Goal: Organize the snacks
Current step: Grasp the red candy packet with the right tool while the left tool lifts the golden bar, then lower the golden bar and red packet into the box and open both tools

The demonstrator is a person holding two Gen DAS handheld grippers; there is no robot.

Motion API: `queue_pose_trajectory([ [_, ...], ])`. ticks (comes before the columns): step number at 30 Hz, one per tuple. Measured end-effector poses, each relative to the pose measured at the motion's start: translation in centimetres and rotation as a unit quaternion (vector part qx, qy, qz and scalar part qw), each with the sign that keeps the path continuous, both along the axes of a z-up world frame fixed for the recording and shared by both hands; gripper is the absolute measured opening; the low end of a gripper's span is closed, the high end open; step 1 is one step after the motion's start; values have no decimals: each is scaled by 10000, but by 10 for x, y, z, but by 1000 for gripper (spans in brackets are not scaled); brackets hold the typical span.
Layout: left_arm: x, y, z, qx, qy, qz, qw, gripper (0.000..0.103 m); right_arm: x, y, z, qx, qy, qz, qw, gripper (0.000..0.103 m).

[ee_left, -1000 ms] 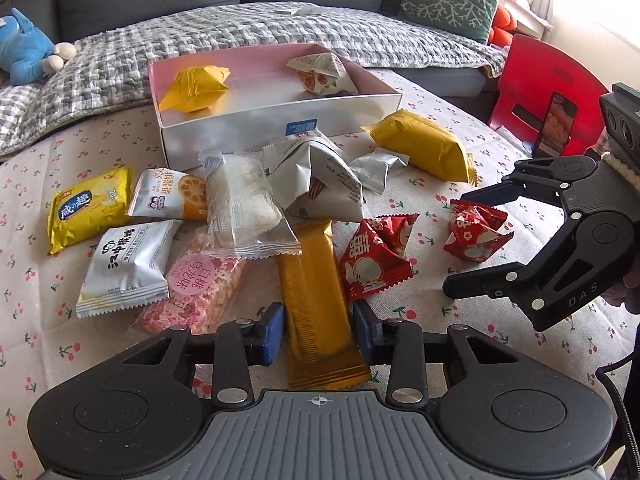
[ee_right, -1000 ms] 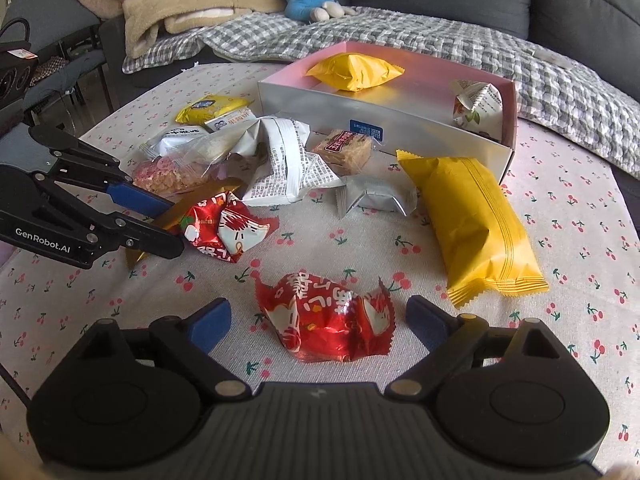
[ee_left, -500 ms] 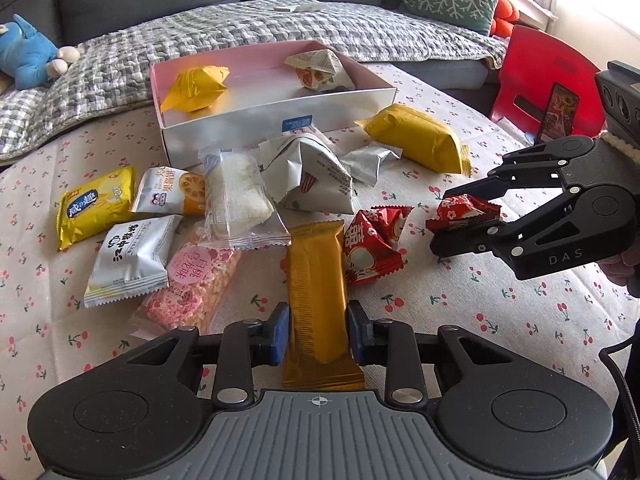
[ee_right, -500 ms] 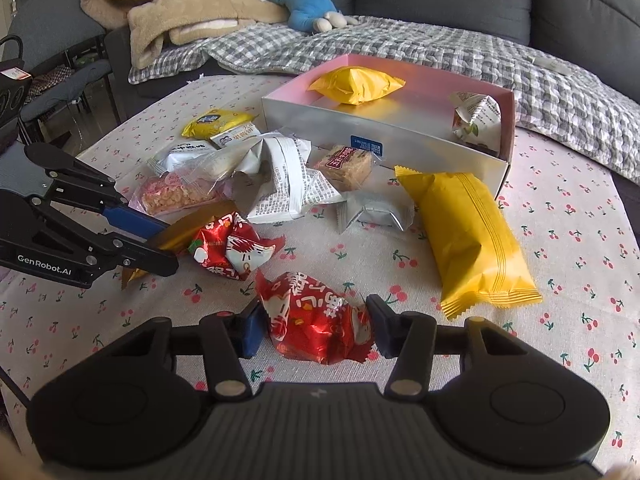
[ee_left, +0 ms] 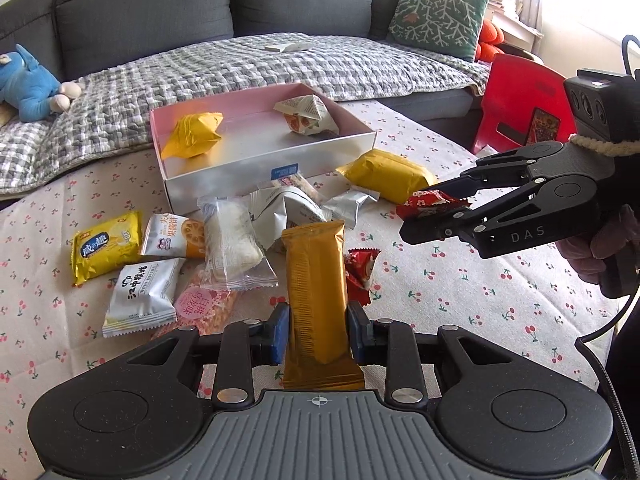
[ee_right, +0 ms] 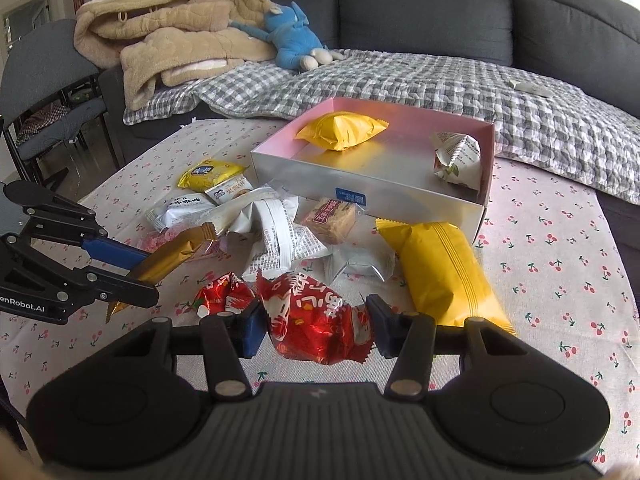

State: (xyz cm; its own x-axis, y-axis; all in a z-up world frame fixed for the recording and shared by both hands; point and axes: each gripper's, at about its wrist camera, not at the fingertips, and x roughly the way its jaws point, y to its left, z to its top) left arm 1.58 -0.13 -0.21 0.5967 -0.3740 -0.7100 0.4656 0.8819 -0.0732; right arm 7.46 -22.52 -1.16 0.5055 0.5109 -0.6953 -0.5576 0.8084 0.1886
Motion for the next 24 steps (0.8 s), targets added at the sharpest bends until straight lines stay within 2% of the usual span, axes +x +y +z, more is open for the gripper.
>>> queue_pose_trajectory([
  [8,16,-2,19,-162,-124,321,9993,28,23,5,12,133,-158,-105,9997,49],
  [14,39,-5,32,-213,-333,589,9975,28,55,2,17,307,-261,-450,9982,49],
  [20,71,-12,42,-147,-458,798,9956,28,85,-12,11,597,-61,-984,9933,49],
  [24,104,-19,44,-52,-379,925,9950,28,98,-20,12,814,-139,-1176,9896,49],
])
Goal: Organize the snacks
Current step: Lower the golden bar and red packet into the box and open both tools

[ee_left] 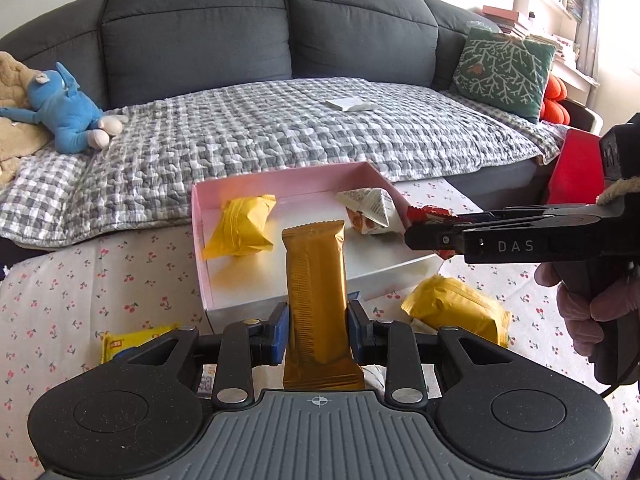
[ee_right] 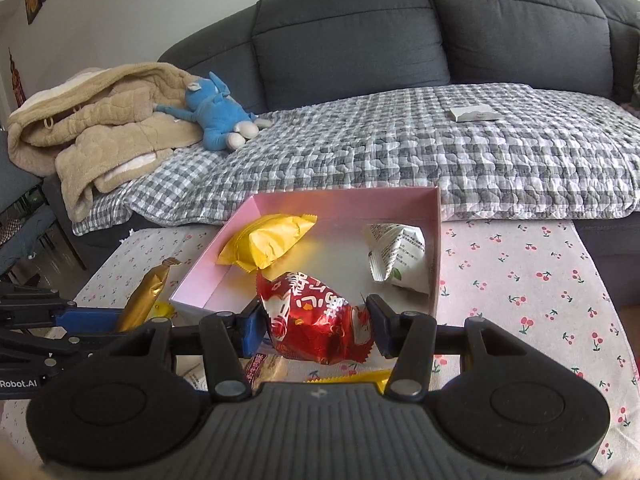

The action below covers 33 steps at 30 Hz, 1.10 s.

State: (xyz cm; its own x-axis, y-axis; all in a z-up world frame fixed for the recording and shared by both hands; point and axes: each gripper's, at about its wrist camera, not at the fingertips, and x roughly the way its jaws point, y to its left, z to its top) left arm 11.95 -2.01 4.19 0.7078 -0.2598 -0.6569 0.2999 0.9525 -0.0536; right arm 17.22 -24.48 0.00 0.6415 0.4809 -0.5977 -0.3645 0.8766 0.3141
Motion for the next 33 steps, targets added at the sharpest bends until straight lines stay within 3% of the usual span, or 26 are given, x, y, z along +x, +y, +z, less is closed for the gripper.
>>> queue_pose_trajectory([
  [8,59,-17,-9,39,228,243,9994,28,22,-1,-15,-5,48,-70,10000,50],
  [20,101,-40,-39,184,413,442,9980,28,36,-3,-28,-74,141,-116,9998,52],
  [23,104,-41,-42,141,383,434,9982,31,37,-6,-28,-49,119,-187,9997,59],
  [25,104,-42,-42,148,334,432,9984,33,37,-8,-26,36,104,-225,9997,75],
  [30,102,-41,-39,67,348,413,9985,51,37,-14,-20,170,80,-248,9995,83],
  [33,97,-39,-35,81,355,424,9984,56,35,-15,-17,194,69,-263,9994,88],
])
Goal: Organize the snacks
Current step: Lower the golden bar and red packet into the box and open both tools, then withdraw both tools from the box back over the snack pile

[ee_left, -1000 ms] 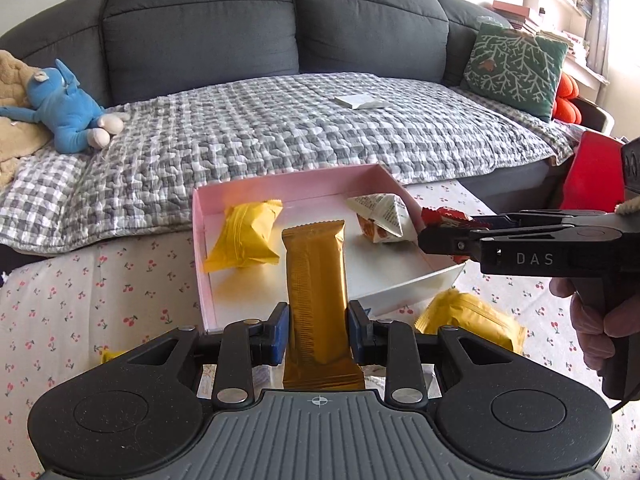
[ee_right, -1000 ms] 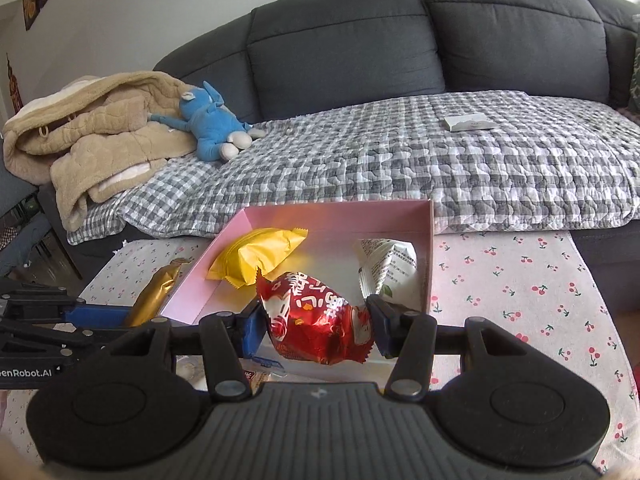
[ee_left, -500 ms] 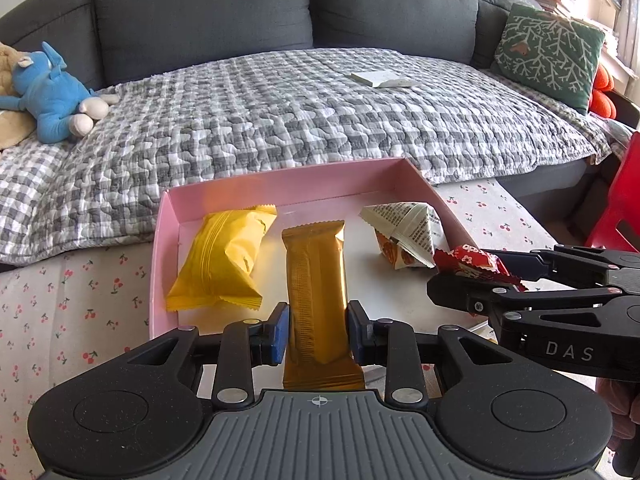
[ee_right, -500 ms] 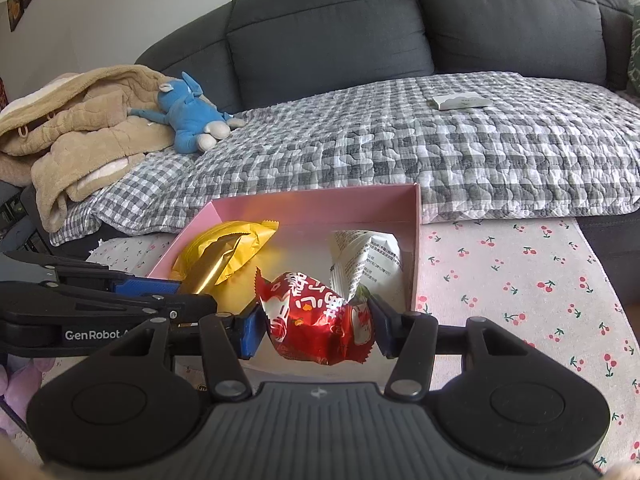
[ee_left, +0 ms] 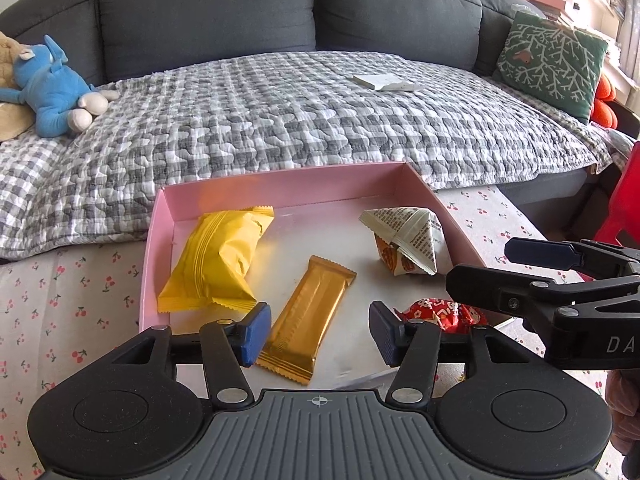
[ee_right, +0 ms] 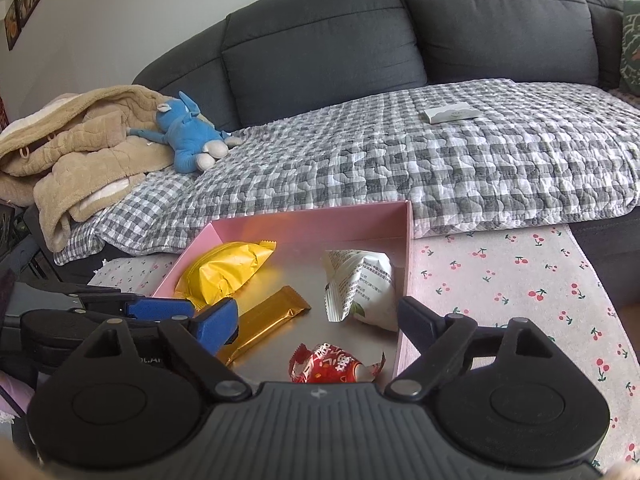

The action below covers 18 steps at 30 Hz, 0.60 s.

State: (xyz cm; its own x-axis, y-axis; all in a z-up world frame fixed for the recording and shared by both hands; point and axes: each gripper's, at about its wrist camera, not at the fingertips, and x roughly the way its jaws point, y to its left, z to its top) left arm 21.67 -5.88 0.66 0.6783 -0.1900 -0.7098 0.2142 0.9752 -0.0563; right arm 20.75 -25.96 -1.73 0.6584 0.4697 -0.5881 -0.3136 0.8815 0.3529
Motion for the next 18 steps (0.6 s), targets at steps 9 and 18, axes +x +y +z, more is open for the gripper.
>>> queue_pose_trajectory([
  [9,-26,15,11,-44,12,57,10000,76,-6,-1,2,-48,188,27,9998,96],
  [18,-62,40,13,8,-60,98,9999,88,-24,12,3,-346,308,215,9987,102],
])
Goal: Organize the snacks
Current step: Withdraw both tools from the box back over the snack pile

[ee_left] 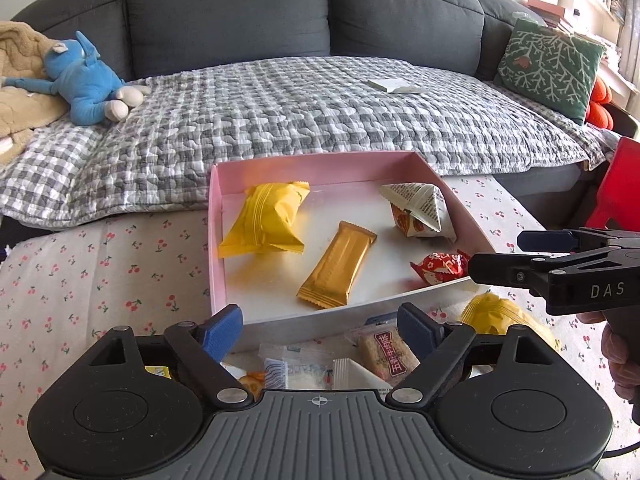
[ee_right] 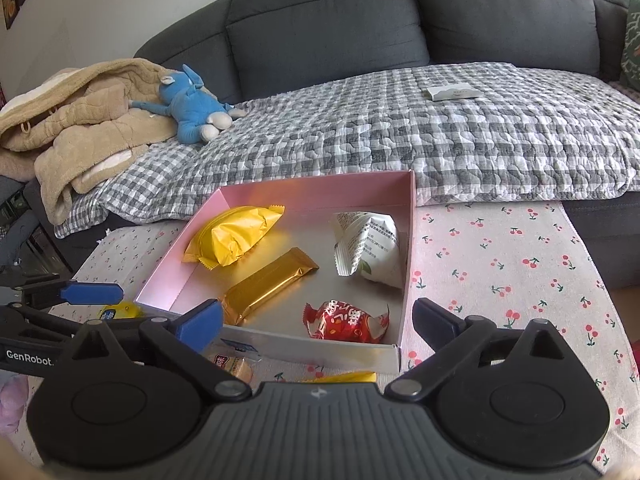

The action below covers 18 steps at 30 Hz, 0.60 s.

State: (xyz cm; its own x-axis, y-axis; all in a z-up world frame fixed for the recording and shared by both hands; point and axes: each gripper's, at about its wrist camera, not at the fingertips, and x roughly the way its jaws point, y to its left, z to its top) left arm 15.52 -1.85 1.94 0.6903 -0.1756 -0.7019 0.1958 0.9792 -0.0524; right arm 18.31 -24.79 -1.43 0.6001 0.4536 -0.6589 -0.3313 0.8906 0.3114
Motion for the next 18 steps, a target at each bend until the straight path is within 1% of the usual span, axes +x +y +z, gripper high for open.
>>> queue_pose_trajectory([
  [1,-4,3,-1,15,-9,5,10000,90,-2,2,0,-26,-10,42,10000,102],
  [4,-17,12,-3,66,-37,7,10000,91,-9,5,1,-140,-50,123,9998,102],
  [11,-42,32,-6,156,-63,46,9998,92,-23,11,3,-117,-3,195,9997,103],
  [18,-64,44,-11,160,-146,-105,9997,95,-49,27,6,-157,-73,619,9979,103],
])
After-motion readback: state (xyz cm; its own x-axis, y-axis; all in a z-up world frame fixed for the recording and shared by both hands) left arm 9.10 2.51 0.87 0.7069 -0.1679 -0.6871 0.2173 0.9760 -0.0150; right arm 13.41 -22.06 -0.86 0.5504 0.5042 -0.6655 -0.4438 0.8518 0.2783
